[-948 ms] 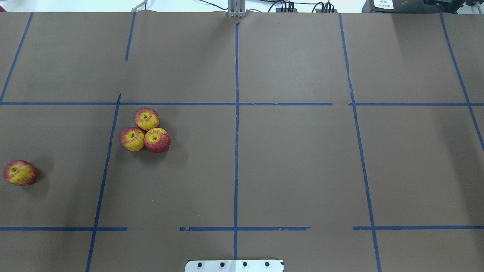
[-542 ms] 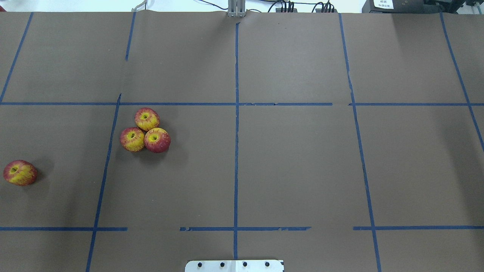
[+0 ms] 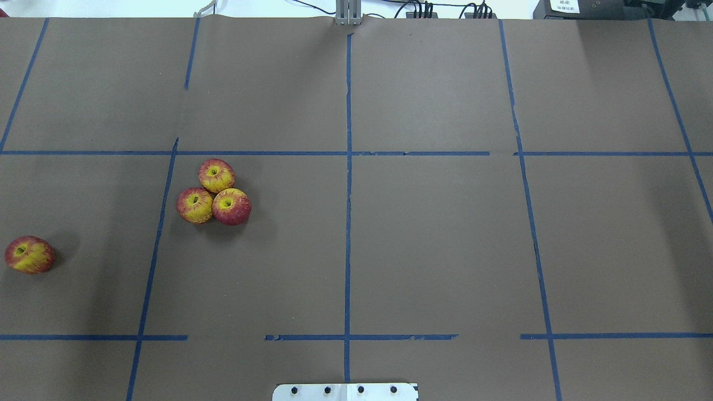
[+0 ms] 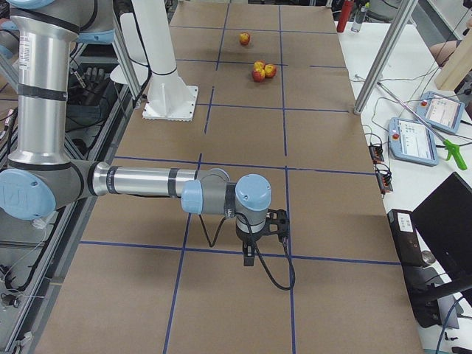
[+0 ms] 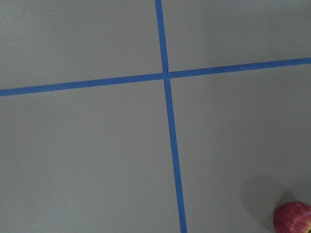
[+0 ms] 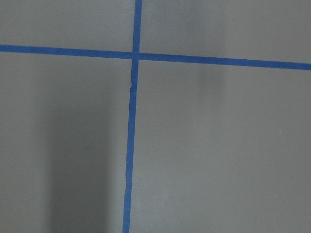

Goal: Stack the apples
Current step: 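Lower the left gripper over the lone red-yellow apple, then close the left gripper on the lone apple and lift it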

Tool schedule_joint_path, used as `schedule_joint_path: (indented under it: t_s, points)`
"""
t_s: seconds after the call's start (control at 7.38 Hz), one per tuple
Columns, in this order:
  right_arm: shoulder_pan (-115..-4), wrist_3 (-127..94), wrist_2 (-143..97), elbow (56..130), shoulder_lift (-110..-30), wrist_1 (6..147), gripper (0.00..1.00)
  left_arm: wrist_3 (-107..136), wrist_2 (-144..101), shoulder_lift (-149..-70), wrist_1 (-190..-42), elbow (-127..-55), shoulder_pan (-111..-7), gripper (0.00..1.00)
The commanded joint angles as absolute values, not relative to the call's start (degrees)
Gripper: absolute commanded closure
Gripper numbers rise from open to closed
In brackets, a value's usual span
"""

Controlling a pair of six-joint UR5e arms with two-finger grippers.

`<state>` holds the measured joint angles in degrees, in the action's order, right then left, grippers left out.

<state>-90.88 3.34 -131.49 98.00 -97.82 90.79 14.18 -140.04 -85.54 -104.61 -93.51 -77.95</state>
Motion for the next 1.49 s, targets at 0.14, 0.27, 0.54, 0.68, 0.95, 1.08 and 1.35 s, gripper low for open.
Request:
schedule_joint_path:
  t_s: [0.14,0.27,0.54,0.68,0.95,1.08,1.35]
  points:
    - [-90.9,3.3,-131.5,98.0,-97.8,90.8,0.0,35.1,-135.0,-81.8,-115.4,-98.6,-62.4,0.0]
    - [-90.9,3.3,-131.5,98.0,-97.8,90.8,0.0,42.1,-134.6,-81.6,-118.7,-98.6,-60.7,0.0]
    - [-90.9,3.3,-131.5,98.0,-97.8,90.8,0.0,47.5,-129.5,-81.0,-120.7,-98.8,-54.7,0.0]
    - [-90.9,3.3,-131.5,98.0,-97.8,90.8,0.0,47.5,-129.0,-79.1,-120.7,-99.7,-54.3,0.0]
    - [-90.9,3.3,-131.5,98.0,-97.8,90.8,0.0,47.2,-127.6,-77.7,-120.7,-100.8,-54.1,0.0]
    - [-90.9,3.3,-131.5,98.0,-97.8,90.8,0.0,47.3,-127.7,-77.7,-120.8,-100.7,-53.6,0.0]
    - [-90.9,3.3,-131.5,98.0,-97.8,90.8,0.0,47.3,-127.6,-77.7,-122.9,-99.2,-52.7,0.0]
